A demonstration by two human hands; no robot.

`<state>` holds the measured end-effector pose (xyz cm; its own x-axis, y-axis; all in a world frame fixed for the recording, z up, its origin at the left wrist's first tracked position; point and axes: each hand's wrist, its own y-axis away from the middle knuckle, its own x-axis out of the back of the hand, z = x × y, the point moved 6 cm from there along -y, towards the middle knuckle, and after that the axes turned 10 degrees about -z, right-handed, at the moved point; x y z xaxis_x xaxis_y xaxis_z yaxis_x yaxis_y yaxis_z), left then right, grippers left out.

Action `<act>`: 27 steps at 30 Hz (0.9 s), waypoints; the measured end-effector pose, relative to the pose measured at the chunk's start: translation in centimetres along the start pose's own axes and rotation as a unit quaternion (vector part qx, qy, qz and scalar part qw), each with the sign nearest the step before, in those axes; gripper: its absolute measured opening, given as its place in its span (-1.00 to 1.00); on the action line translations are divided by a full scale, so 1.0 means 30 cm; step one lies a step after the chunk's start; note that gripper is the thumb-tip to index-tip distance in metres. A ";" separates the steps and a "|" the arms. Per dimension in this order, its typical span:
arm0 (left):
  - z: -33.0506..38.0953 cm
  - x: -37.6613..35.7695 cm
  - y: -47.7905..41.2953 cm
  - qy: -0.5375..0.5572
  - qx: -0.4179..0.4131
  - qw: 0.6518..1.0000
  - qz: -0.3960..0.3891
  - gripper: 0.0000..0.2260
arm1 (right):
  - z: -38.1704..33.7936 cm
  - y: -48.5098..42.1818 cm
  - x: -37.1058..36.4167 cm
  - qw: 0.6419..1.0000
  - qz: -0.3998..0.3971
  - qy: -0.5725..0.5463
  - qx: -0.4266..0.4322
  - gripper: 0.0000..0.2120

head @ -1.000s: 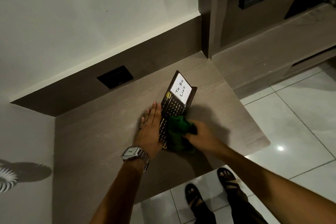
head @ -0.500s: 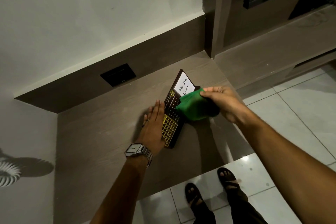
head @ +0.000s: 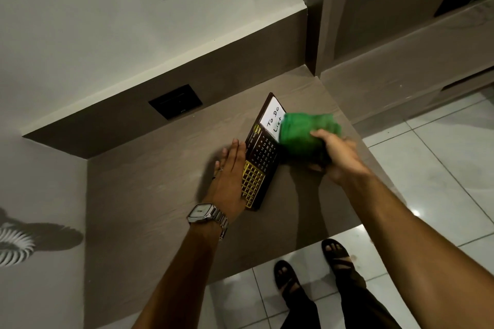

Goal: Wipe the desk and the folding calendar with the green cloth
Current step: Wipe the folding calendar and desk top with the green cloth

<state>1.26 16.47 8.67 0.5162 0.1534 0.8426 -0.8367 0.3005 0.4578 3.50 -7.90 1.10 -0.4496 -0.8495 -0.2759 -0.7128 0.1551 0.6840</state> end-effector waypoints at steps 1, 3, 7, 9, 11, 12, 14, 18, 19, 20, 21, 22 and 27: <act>0.001 0.001 -0.002 0.002 0.001 1.000 -0.004 0.11 | -0.014 -0.009 0.006 1.000 0.004 -0.019 -0.008 -0.50; -0.001 0.002 -0.004 0.006 0.001 1.000 -0.009 0.11 | -0.050 -0.018 0.001 1.000 -0.004 -0.012 0.024 -0.56; 0.000 0.003 -0.003 0.005 -0.005 1.000 -0.007 0.11 | -0.113 -0.003 -0.005 0.980 0.016 0.133 0.145 -0.37; 0.000 0.003 -0.004 0.007 -0.005 1.000 -0.010 0.11 | -0.127 0.013 0.000 0.962 0.071 0.190 0.181 -0.47; 0.000 0.003 -0.006 0.004 -0.006 1.000 -0.008 0.11 | -0.128 0.036 -0.015 0.948 0.105 0.213 0.212 -0.59; -0.001 0.002 -0.006 0.004 -0.006 1.000 -0.008 0.12 | -0.122 0.045 -0.032 0.940 0.110 0.226 0.229 -0.63; -0.002 0.002 -0.007 0.007 -0.005 1.000 -0.009 0.12 | -0.100 0.048 -0.069 0.926 0.099 0.263 0.252 -0.70; 0.002 0.004 -0.004 0.011 -0.009 1.000 -0.011 0.12 | -0.033 0.046 -0.147 0.911 -0.005 0.304 0.280 -0.65; 0.002 0.006 -0.002 0.012 -0.010 1.000 -0.011 0.12 | -0.011 0.046 -0.171 0.905 -0.051 0.316 0.281 -0.60; 0.003 0.007 -0.001 0.014 -0.011 1.000 -0.012 0.12 | 0.012 0.046 -0.186 0.895 -0.091 0.336 0.278 -0.56; 0.003 0.009 -0.001 0.015 -0.012 1.000 -0.014 0.12 | 0.026 0.041 -0.186 0.884 -0.110 0.363 0.272 -0.53; 0.003 0.009 -0.001 0.017 -0.012 1.000 -0.015 0.12 | 0.022 0.040 -0.176 0.870 -0.095 0.402 0.269 -0.52; 0.005 0.007 -0.002 0.021 -0.013 1.000 -0.019 0.10 | -0.149 0.021 -0.057 0.872 0.117 0.345 0.326 -0.68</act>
<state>1.41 16.35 8.86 0.5554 0.1815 0.8116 -0.8118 0.3303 0.4816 6.23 -8.62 5.00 -0.3527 -0.8225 0.4462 -0.9007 0.4277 0.0764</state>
